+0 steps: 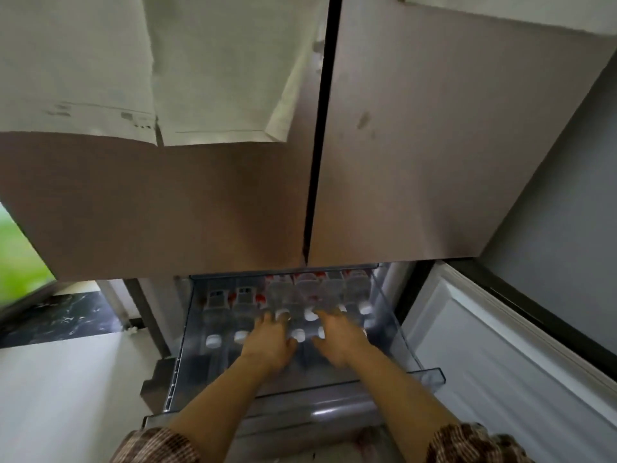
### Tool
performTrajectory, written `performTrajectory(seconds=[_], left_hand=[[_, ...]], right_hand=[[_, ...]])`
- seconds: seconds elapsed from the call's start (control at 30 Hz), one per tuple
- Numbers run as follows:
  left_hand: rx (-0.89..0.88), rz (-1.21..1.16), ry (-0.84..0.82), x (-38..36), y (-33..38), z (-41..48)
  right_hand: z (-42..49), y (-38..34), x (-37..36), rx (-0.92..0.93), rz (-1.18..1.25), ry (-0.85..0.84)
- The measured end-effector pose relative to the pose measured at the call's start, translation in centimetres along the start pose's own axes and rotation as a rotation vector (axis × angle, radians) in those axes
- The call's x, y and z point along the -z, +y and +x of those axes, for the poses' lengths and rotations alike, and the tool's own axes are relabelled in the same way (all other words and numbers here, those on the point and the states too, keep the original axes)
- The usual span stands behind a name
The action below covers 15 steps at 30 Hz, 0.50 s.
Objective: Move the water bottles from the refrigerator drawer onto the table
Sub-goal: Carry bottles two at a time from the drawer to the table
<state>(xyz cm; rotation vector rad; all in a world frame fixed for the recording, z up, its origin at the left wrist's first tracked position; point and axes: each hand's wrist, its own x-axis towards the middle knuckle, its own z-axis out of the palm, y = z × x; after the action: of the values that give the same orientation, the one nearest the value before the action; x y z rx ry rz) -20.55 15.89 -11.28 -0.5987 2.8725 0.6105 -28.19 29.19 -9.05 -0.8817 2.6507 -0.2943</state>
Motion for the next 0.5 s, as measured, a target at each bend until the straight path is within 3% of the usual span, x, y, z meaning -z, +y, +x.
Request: performTrajectory(seconds=[0.13, 0.5], left_hand=[[0.036, -0.063, -0.013, -1.6, -0.5, 2.9], [0.011, -0.183, 0.129, -1.7, -1.1, 5.1]], right_hand=[[3.3, 0.8, -1.3, 0.04, 0.096, -0.057], [6.5, 1.2, -2.5, 0.094, 0.196, -0.024]])
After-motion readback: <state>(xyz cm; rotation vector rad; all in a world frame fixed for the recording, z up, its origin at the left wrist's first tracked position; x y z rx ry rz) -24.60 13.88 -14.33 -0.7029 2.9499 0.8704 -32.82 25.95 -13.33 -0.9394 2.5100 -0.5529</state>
